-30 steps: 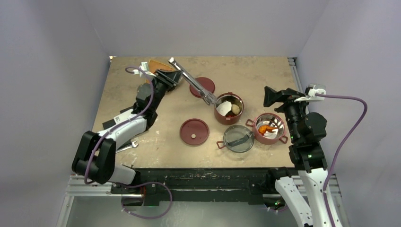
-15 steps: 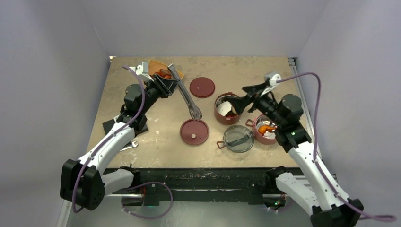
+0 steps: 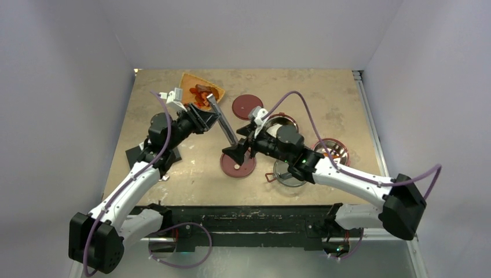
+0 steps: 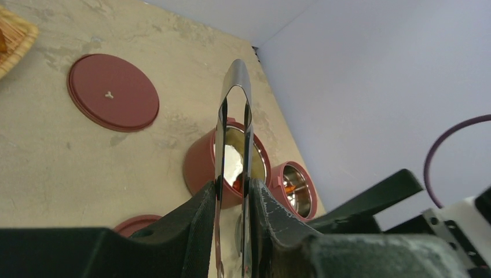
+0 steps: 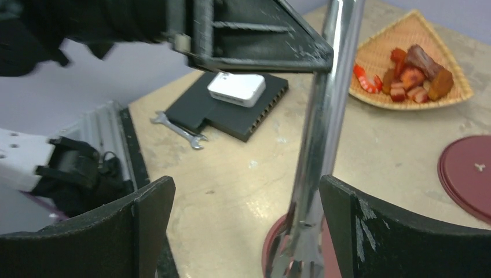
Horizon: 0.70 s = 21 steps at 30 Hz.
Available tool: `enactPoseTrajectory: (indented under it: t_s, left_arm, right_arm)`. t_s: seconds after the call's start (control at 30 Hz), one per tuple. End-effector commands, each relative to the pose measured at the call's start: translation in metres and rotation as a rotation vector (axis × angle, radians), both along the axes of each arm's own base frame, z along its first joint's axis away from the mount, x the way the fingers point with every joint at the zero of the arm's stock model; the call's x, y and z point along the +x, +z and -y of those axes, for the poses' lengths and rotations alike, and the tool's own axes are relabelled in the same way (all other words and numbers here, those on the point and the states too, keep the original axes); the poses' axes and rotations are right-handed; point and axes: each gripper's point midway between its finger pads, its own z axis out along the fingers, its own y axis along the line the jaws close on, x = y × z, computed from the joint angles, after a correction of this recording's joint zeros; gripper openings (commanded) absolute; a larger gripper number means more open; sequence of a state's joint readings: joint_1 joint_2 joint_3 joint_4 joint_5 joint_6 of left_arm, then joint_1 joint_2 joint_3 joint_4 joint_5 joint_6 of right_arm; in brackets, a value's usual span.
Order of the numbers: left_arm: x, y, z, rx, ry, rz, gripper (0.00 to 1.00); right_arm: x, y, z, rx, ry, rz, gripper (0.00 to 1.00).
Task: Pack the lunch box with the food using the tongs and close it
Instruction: Adjust the clamp.
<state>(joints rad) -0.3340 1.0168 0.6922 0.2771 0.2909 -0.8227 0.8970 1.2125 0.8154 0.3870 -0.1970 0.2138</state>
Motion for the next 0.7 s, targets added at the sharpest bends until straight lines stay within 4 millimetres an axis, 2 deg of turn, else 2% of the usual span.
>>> enactPoseTrajectory:
  t_s: [0.0, 0.23, 0.4, 0.67]
  left_arm:
    - [-0.014, 0.017, 0.002, -0.050, -0.038, 0.025, 0.23]
    - [-0.024, 0.015, 0.001, -0.036, -0.053, 0.015, 0.23]
    - [-0.027, 0.014, -0.002, -0.032, -0.047, 0.007, 0.23]
    - [-0.027, 0.011, -0.003, -0.038, -0.033, -0.005, 0.23]
  right_arm:
    - [0.025, 0.027, -0.006, 0.035, -0.121, 0.113, 0.97]
    - [0.038, 0.000, -0.016, -0.045, -0.138, 0.119, 0.92]
    - [0.040, -0.007, -0.024, -0.062, -0.120, 0.125, 0.76]
    - [0.047, -0.021, -0.031, -0.096, -0.133, 0.106, 0.58]
